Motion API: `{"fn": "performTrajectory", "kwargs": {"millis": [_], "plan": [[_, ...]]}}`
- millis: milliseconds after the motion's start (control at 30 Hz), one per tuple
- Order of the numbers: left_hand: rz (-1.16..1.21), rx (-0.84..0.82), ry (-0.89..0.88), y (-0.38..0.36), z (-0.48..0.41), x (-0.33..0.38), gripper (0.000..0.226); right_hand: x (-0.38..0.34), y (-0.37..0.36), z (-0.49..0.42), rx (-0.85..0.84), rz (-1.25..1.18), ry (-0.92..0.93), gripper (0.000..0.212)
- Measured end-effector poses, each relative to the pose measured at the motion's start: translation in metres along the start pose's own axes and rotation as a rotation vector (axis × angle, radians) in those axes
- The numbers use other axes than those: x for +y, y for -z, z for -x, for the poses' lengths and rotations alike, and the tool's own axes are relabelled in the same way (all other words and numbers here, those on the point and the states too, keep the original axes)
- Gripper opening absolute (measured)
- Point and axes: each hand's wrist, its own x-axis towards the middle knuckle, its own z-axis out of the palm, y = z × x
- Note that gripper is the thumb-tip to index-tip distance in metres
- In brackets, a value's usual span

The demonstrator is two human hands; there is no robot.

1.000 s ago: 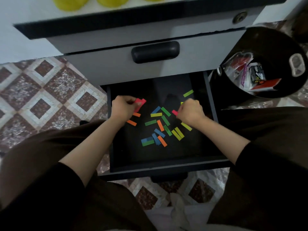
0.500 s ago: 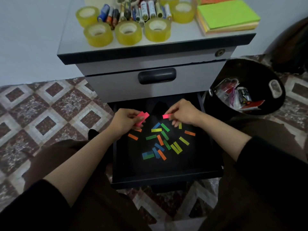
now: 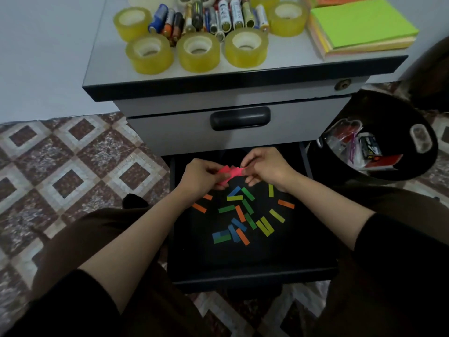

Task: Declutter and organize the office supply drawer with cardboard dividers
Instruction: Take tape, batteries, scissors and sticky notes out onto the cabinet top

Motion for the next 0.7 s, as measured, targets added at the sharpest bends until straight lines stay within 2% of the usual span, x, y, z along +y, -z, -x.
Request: {"fn": "performTrajectory", "kwargs": {"millis": [200,300,567,700], "plan": [[0.075,-0.018,0.006,-0.0024,-0.0044,0.0087,0.016,-0.0048,0.0059,0.0047,-0.038,-0.166,0.001,0.008],[0.086,-0.018,0.017,-0.0025,-0.0056,0.0097,0.008,-0.0040,0.0082,0.0064,-0.081,-0.206,-0.004,0.012],[0.051,-0.008,-0.010,0.0029,-0.0046,0.0047,0.007,-0.0081,0.0092,0.0079,-0.204,-0.220,0.004,0.016],[0.075,-0.029,-0.016,0.0012,-0.0037,0.0074,0.006,-0.0093,0.0062,0.0081,-0.201,-0.178,0.021,0.014]]}}
